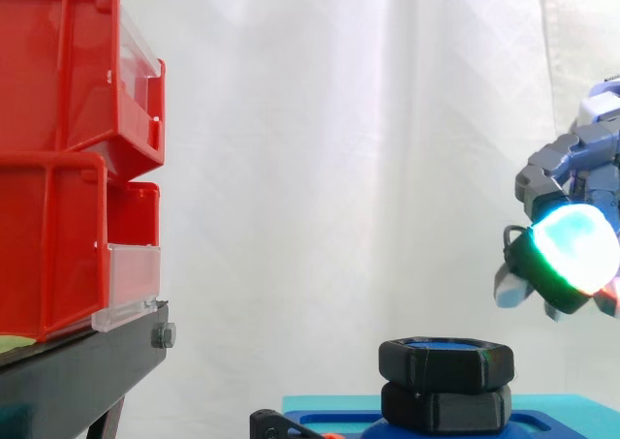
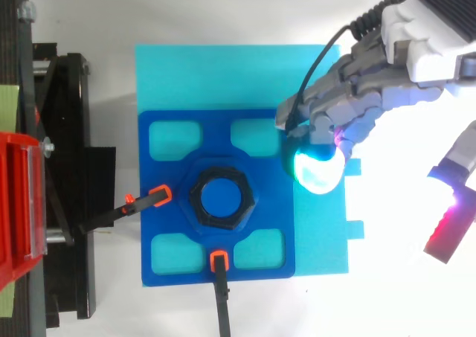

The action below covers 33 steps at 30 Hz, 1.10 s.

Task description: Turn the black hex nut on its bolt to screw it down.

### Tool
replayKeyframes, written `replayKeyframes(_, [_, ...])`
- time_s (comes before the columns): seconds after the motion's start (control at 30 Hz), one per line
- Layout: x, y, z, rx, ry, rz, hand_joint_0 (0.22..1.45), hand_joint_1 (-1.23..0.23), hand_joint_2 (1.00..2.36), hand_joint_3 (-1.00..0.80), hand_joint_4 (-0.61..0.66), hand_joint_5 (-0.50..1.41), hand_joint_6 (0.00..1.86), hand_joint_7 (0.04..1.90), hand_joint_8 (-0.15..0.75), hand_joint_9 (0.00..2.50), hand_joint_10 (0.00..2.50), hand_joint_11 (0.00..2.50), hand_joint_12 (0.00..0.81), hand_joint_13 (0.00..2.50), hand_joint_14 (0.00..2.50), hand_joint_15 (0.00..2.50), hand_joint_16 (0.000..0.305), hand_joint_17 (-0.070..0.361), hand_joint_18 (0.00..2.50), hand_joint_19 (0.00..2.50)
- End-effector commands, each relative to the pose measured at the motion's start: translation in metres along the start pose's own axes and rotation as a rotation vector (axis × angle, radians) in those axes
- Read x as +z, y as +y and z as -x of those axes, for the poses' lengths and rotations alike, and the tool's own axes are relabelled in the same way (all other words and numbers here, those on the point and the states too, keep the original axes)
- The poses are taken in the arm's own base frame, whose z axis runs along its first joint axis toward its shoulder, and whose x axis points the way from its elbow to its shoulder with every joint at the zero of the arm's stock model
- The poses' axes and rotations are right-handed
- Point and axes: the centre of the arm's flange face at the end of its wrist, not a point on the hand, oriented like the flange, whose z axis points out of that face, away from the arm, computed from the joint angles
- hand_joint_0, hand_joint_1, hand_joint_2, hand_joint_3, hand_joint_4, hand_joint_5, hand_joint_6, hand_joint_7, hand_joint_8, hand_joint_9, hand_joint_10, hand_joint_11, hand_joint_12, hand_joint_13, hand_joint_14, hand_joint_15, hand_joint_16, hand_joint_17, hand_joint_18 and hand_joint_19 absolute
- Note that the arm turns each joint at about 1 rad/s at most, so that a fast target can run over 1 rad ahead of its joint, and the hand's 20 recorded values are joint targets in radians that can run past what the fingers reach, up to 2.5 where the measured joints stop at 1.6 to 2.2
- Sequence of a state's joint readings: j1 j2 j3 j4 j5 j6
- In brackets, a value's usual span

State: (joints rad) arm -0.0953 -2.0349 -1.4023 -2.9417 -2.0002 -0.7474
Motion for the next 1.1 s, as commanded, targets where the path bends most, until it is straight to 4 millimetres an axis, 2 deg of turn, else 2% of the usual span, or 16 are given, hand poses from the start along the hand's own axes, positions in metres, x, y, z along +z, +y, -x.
replayKeyframes(0.0, [-0.0007,0.0004,-0.0003,0.113,0.003,-0.004,0.52,-0.38,1.00,-0.50,0.30,-0.14,0.50,0.93,0.305,0.84,0.01,0.28,0.364,0.42,0.00,0.00,0.053,0.118,0.55,0.34])
replayKeyframes(1.07, [-0.0005,-0.0008,-0.0013,0.109,0.004,-0.005,0.54,-0.42,1.00,-0.50,0.30,-0.15,0.50,0.92,0.297,0.78,0.01,0.27,0.362,0.38,0.00,0.00,0.052,0.117,0.52,0.34])
